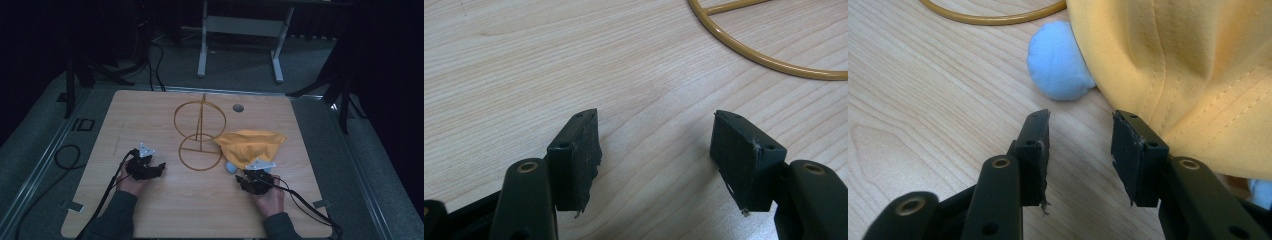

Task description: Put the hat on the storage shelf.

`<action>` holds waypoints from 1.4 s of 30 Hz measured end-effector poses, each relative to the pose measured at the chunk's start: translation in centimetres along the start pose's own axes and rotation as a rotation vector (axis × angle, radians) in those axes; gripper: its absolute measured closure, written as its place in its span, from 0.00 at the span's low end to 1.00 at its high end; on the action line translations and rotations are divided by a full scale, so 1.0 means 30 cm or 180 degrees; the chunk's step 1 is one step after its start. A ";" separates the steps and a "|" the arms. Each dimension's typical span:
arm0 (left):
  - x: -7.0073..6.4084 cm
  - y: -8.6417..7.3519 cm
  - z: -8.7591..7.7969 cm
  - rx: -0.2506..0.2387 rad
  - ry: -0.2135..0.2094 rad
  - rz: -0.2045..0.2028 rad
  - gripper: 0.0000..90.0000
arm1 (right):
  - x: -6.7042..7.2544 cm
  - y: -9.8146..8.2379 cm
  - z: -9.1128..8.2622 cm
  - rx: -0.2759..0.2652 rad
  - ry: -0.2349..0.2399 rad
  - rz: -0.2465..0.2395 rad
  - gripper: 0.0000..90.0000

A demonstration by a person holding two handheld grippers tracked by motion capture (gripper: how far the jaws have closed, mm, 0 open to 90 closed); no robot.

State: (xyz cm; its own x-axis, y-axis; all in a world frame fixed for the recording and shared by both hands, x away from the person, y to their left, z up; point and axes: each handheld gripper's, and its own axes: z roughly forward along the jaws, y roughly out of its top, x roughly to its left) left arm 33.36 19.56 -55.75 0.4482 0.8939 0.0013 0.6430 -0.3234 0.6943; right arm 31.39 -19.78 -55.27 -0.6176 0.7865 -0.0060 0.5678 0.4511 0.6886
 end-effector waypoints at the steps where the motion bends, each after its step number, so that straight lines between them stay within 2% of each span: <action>1: 0.000 0.000 0.000 0.0000 -0.0001 0.0000 0.41 | 0.000 -0.001 0.000 -0.0006 -0.0003 0.0002 0.66; 5: 0.000 0.000 0.000 0.0001 -0.0002 0.0001 0.41 | -0.004 -0.009 -0.001 -0.0068 0.0026 0.0086 0.65; 6: 0.000 -0.001 -0.001 0.0003 0.0002 0.0005 0.41 | -0.012 -0.012 -0.003 -0.0089 0.0097 0.0181 0.65; 7: 0.000 -0.001 -0.001 0.0003 0.0002 0.0005 0.41 | -0.012 -0.012 -0.003 -0.0089 0.0097 0.0181 0.65; 11: 0.000 -0.001 -0.001 0.0002 0.0003 0.0004 0.41 | -0.011 -0.013 -0.005 -0.0077 0.0094 0.0133 0.65; 13: 0.000 0.000 -0.001 0.0009 0.0000 0.0007 0.41 | -0.010 -0.011 -0.011 -0.0017 0.0076 0.0014 0.66; 15: 0.000 0.000 -0.001 0.0009 -0.0001 0.0008 0.41 | -0.018 -0.012 -0.020 0.0015 0.0058 0.0000 0.66; 22: -0.001 0.001 0.000 0.0004 -0.0001 0.0009 0.41 | -0.056 -0.023 -0.078 -0.0084 -0.0080 -0.0028 0.66; 26: -0.001 0.002 0.001 0.0001 -0.0003 0.0011 0.41 | -0.058 -0.025 -0.093 -0.0174 -0.0034 -0.0018 0.69; 29: -0.001 0.002 0.002 -0.0006 -0.0005 0.0012 0.41 | -0.029 -0.007 -0.096 -0.0294 0.0072 -0.0133 0.70; 33: -0.001 0.002 0.003 -0.0010 -0.0006 0.0012 0.41 | 0.017 0.029 -0.080 -0.0378 0.0117 -0.0265 0.70; 37: -0.001 0.001 0.003 -0.0011 -0.0007 0.0014 0.41 | 0.056 0.057 -0.046 -0.0355 0.0075 -0.0450 0.69; 42: 0.000 0.002 0.003 -0.0012 -0.0009 0.0016 0.41 | 0.076 0.084 0.001 -0.0273 0.0006 -0.0620 0.69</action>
State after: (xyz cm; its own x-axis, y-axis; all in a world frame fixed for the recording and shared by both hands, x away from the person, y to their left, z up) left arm 33.44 19.51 -55.79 0.4533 0.8914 0.0028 0.6384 -0.3268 0.6969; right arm 31.43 -16.84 -53.55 -0.7123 0.6870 -0.1437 0.3892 0.5570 0.7337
